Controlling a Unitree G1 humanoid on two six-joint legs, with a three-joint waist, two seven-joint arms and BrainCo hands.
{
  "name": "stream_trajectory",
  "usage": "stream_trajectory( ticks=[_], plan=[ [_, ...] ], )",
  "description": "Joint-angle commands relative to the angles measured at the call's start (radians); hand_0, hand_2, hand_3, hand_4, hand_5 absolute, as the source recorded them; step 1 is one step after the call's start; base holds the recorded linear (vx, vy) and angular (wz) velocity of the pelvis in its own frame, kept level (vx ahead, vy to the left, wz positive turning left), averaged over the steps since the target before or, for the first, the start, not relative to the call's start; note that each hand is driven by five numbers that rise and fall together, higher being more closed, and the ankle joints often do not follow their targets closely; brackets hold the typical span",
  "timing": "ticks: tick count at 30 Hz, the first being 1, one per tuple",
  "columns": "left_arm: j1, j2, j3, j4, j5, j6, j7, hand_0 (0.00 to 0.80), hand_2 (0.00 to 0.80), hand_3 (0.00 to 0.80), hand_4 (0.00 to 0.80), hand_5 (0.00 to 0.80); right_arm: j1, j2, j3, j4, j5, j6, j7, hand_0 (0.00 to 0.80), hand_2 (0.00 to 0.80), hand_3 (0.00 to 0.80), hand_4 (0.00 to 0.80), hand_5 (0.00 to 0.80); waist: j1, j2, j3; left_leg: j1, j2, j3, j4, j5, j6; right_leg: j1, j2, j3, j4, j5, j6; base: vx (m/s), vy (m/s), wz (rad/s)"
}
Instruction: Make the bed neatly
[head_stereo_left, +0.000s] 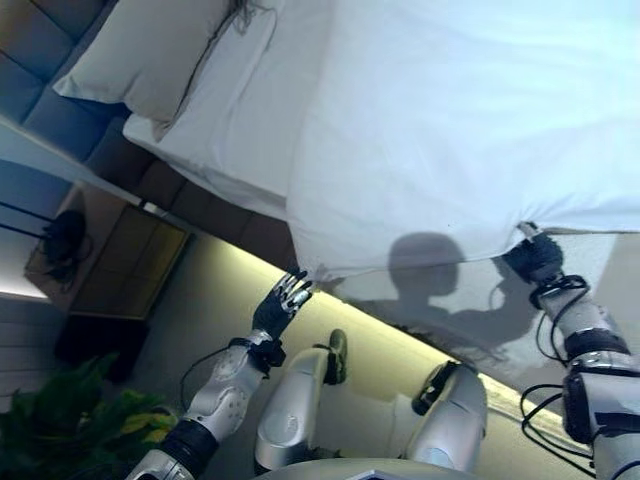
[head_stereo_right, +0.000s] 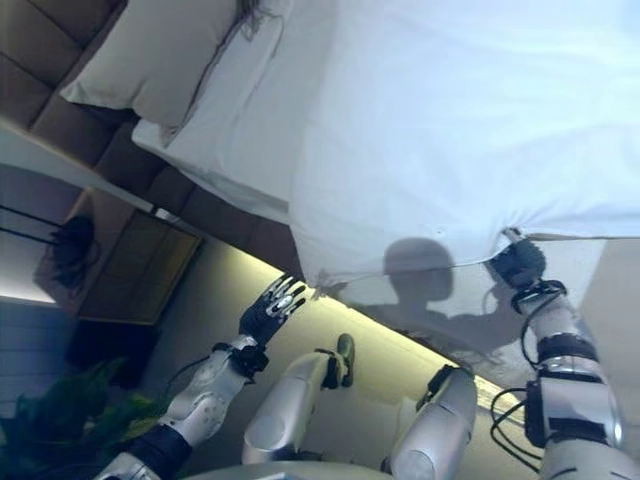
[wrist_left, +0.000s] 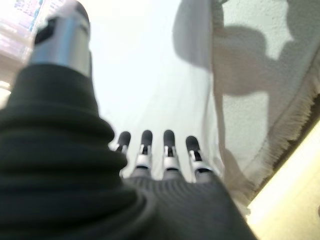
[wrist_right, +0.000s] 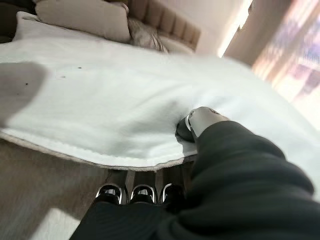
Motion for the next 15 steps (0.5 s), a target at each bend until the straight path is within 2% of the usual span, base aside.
stream_trajectory(
  ticks=[1,5,9,12,15],
  plan=[
    [0.001,0.025,0.049,-0.055,0.156,-0.004,0.087,0.0,0.0,0.0,0.0,0.0,-0.021,0.069,0.049,-0.125,0.06,-0.015,-0.041,0.8,0.8,0.8,0.8,0.8,0.036,0.008,-0.023,0.083,0.071,-0.062,0.015,-0.027,0.006,0.099,-0.054,0.053,-0.404,0.491,0.17,0.094,-0.066,-0.09],
    [-0.012,0.059,0.042,-0.025,0.418,-0.001,0.254,0.0,0.0,0.0,0.0,0.0,-0.017,0.154,0.123,-0.233,0.059,-0.034,-0.143,0.8,0.8,0.8,0.8,0.8,0.041,-0.008,-0.048,0.147,0.068,-0.071,-0.033,-0.016,0.009,0.179,-0.042,0.038,-0.465,0.502,0.172,0.093,-0.035,-0.11],
    [-0.032,0.084,0.032,-0.013,0.676,0.094,0.461,0.0,0.0,0.0,0.0,0.0,0.0,0.223,0.202,-0.317,0.014,-0.024,-0.212,0.8,0.8,0.8,0.8,0.8,0.035,-0.015,-0.079,0.201,0.058,-0.07,-0.08,0.0,0.012,0.25,-0.031,0.028,-0.53,0.512,0.172,0.094,0.021,-0.09],
    [-0.056,0.082,0.018,-0.007,0.829,0.139,0.533,0.0,0.0,0.0,0.0,0.0,0.015,0.264,0.251,-0.367,-0.01,-0.017,-0.252,0.8,0.8,0.8,0.8,0.8,0.035,-0.02,-0.098,0.228,0.052,-0.069,-0.096,0.004,0.012,0.289,-0.037,0.019,-0.556,0.515,0.176,0.092,0.03,-0.05],
    [-0.083,0.059,-0.017,-0.009,0.967,0.199,0.539,0.0,0.0,0.0,0.0,0.0,0.032,0.296,0.287,-0.397,-0.028,-0.014,-0.282,0.8,0.8,0.8,0.8,0.8,0.032,-0.021,-0.111,0.25,0.047,-0.069,-0.11,0.007,0.011,0.315,-0.044,0.008,-0.572,0.518,0.183,0.097,0.051,-0.02]
  ],
)
